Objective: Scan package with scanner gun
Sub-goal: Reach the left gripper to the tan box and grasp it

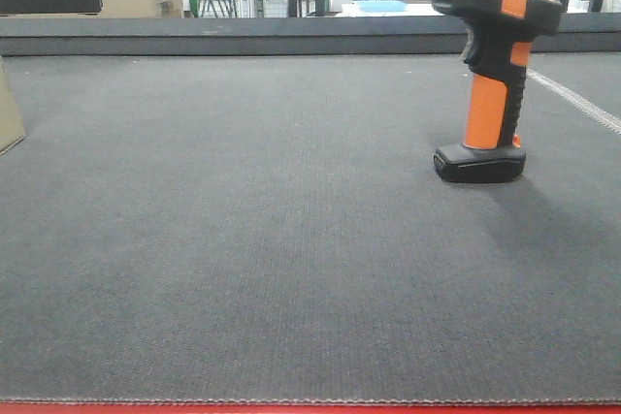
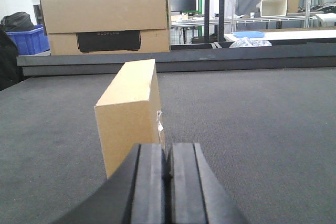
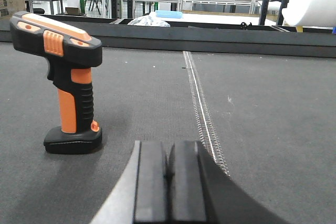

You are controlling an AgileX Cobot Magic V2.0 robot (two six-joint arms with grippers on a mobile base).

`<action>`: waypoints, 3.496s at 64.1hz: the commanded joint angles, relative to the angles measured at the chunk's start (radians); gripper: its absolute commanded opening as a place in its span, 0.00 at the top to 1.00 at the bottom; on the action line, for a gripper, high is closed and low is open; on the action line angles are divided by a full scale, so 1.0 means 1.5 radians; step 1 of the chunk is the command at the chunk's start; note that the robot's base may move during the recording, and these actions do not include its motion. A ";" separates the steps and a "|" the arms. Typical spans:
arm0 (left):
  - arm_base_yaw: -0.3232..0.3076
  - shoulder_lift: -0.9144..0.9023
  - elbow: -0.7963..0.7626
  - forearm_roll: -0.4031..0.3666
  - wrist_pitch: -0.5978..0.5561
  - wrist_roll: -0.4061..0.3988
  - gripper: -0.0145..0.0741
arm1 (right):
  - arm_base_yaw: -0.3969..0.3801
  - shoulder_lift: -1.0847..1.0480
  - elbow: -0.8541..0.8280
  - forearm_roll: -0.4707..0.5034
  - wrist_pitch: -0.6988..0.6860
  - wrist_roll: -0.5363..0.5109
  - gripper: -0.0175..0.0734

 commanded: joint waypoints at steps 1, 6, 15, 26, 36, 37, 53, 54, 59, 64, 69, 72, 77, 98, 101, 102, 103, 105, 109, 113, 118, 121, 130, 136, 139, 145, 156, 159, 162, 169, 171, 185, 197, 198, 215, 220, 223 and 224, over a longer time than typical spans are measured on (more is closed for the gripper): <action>-0.001 -0.002 -0.002 -0.004 -0.012 -0.004 0.96 | -0.002 -0.002 -0.001 -0.005 -0.011 -0.001 0.98; -0.001 -0.002 -0.002 -0.004 -0.012 -0.004 0.96 | -0.002 -0.002 -0.001 -0.005 -0.011 -0.001 0.98; -0.001 -0.002 -0.002 -0.004 -0.012 -0.004 0.96 | -0.002 -0.002 -0.001 -0.005 -0.011 -0.001 0.98; -0.001 -0.002 -0.002 -0.004 -0.012 -0.004 0.96 | -0.002 -0.002 -0.001 -0.005 -0.011 -0.001 0.98; -0.001 -0.002 -0.002 -0.004 -0.020 -0.004 0.96 | -0.002 -0.002 -0.001 -0.005 -0.016 -0.001 0.98; -0.001 -0.002 -0.002 -0.004 -0.022 -0.004 0.96 | -0.002 -0.002 -0.001 -0.005 -0.018 -0.001 0.98; -0.001 -0.002 -0.002 -0.004 -0.045 -0.004 0.96 | -0.002 -0.002 -0.001 0.075 -0.050 -0.001 0.98; -0.001 -0.002 -0.002 -0.004 -0.048 -0.004 0.96 | -0.002 -0.002 -0.001 0.075 -0.047 -0.001 0.98; -0.001 -0.002 -0.002 -0.009 -0.082 -0.004 0.96 | -0.002 -0.002 -0.001 0.075 -0.058 -0.001 0.98; -0.001 -0.002 -0.002 -0.009 -0.124 -0.004 0.96 | -0.002 -0.002 -0.001 0.075 -0.085 -0.001 0.98; -0.001 -0.002 -0.002 -0.009 -0.141 -0.004 0.96 | -0.002 -0.002 -0.001 0.075 -0.104 -0.001 0.98; -0.001 -0.002 -0.016 -0.009 -0.129 -0.004 0.96 | -0.002 -0.002 -0.001 0.075 -0.104 -0.001 0.98; -0.001 -0.002 -0.066 -0.009 -0.091 -0.004 0.96 | -0.002 -0.002 -0.030 0.075 -0.102 -0.001 0.98; -0.001 0.109 -0.384 -0.002 0.147 -0.004 0.74 | -0.002 0.050 -0.238 0.024 -0.022 -0.001 0.84; -0.001 0.139 -0.422 -0.002 0.184 -0.004 0.64 | -0.002 0.075 -0.261 0.024 -0.022 -0.001 0.73; -0.001 0.148 -0.433 -0.002 0.192 -0.004 0.59 | -0.002 0.085 -0.266 0.024 -0.022 -0.001 0.68; -0.001 0.157 -0.448 -0.002 0.202 -0.004 0.56 | -0.002 0.089 -0.273 0.024 -0.022 -0.001 0.65; -0.001 0.180 -0.472 -0.002 0.224 -0.004 0.49 | -0.002 0.107 -0.282 0.024 -0.022 -0.001 0.58; -0.001 0.221 -0.509 -0.002 0.255 -0.004 0.39 | -0.002 0.137 -0.297 0.024 -0.022 -0.001 0.43; -0.001 0.257 -0.547 -0.005 0.287 -0.004 0.31 | -0.002 0.170 -0.307 0.024 -0.022 -0.001 0.31; -0.001 0.327 -0.614 -0.009 0.370 -0.007 0.21 | -0.002 0.217 -0.309 0.023 -0.022 -0.001 0.18; -0.001 0.364 -0.648 -0.009 0.413 -0.012 0.18 | -0.002 0.243 -0.309 0.023 -0.022 -0.001 0.18; -0.001 0.492 -0.767 0.000 0.540 -0.025 0.18 | -0.002 0.302 -0.309 0.023 -0.034 -0.001 0.18; -0.001 0.585 -0.852 0.024 0.630 -0.025 0.18 | -0.002 0.331 -0.309 0.023 -0.048 -0.001 0.18; -0.001 0.630 -0.888 0.036 0.669 -0.025 0.18 | -0.002 0.338 -0.309 0.023 -0.054 -0.001 0.18; 0.007 0.738 -0.973 0.037 0.754 -0.022 0.18 | 0.000 0.350 -0.309 0.023 -0.074 -0.001 0.18; 0.063 0.880 -1.075 -0.026 0.814 0.056 0.18 | 0.016 0.351 -0.309 0.023 -0.090 -0.001 0.18; 0.087 0.914 -1.090 -0.048 0.814 0.076 0.18 | 0.024 0.351 -0.309 0.023 -0.090 -0.001 0.18; 0.110 0.943 -1.096 -0.064 0.814 0.086 0.18 | 0.031 0.351 -0.309 0.023 -0.090 -0.001 0.18; 0.132 0.993 -1.096 -0.063 0.814 0.120 0.18 | 0.043 0.351 -0.309 0.023 -0.090 -0.001 0.18; 0.132 1.007 -1.096 -0.058 0.814 0.131 0.18 | 0.047 0.351 -0.309 0.023 -0.090 -0.001 0.18; 0.132 1.093 -1.096 -0.066 0.814 0.157 0.18 | 0.051 0.351 -0.309 0.023 -0.093 -0.001 0.18; 0.132 1.144 -1.096 -0.066 0.811 0.157 0.18 | 0.051 0.351 -0.309 0.023 -0.095 -0.001 0.18; 0.132 1.148 -1.096 -0.066 0.809 0.157 0.18 | 0.051 0.351 -0.309 0.023 -0.095 -0.001 0.18; 0.132 1.193 -1.095 -0.072 0.803 0.119 0.19 | 0.051 0.351 -0.309 0.023 -0.095 -0.001 0.18; 0.132 1.196 -1.095 -0.072 0.804 0.118 0.24 | 0.051 0.351 -0.309 0.023 -0.095 -0.001 0.18; 0.132 1.196 -1.095 -0.072 0.804 0.118 0.31 | 0.051 0.351 -0.309 0.023 -0.095 -0.001 0.18; 0.132 1.196 -1.095 -0.072 0.804 0.118 0.35 | 0.051 0.351 -0.309 0.023 -0.095 -0.001 0.18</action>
